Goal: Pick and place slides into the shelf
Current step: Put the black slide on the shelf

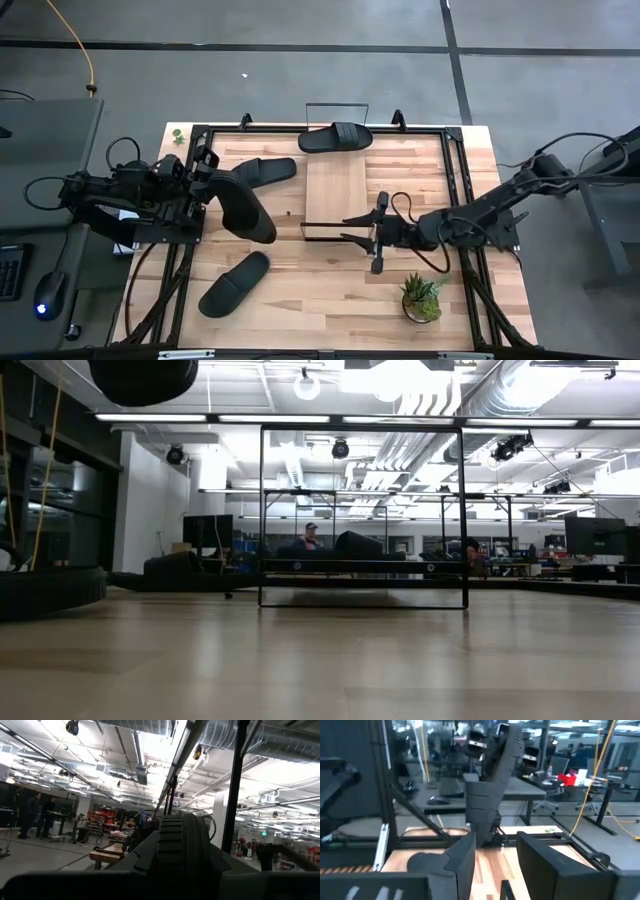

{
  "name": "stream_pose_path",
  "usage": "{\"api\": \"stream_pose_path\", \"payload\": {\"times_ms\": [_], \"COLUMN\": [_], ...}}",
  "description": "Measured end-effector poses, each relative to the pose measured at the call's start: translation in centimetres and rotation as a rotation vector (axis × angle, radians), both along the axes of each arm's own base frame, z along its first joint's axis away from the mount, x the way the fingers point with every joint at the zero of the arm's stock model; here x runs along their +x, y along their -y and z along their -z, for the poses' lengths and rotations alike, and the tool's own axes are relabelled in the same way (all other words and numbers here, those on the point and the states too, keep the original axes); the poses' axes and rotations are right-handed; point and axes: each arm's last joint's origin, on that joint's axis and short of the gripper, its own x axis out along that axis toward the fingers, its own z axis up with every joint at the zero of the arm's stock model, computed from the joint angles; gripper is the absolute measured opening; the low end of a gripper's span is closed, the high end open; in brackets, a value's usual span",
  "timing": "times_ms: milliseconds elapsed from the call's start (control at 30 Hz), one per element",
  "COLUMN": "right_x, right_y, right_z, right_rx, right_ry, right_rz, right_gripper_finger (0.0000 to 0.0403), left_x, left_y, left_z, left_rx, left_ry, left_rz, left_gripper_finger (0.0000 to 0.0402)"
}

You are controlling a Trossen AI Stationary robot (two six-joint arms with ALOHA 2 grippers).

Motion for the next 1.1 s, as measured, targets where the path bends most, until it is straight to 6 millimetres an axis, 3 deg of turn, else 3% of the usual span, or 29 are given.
{"api": "stream_pose_path", "payload": {"times_ms": [200,467,867,1100], "right_x": [1.7,5.2,8.9,11.1], "right_y": [0.2,0.4,1.7,1.8], "right_z": [2.6,4.0,6.4,7.5], "right_rx": [0.024,0.006,0.077,0.130], "right_ry": [-0.018,-0.060,-0.075,-0.070], "right_rz": [-0.019,-0.041,-0.016,-0.036], "right_gripper_finger": [0.0134,0.0137,0.0244,0.0259], "left_x": [0.0,0.0,0.0,0.0], "left_y": [0.0,0.0,0.0,0.0], "left_z": [0.0,0.0,0.0,0.0], "left_rx": [-0.016,-0.017,-0.017,-0.015], "left_ry": [0.003,0.002,0.002,0.001], "left_rz": [0.008,0.008,0.008,0.008], "left_gripper_finger": [0.0082,0.0082,0.0083,0.0083]}}
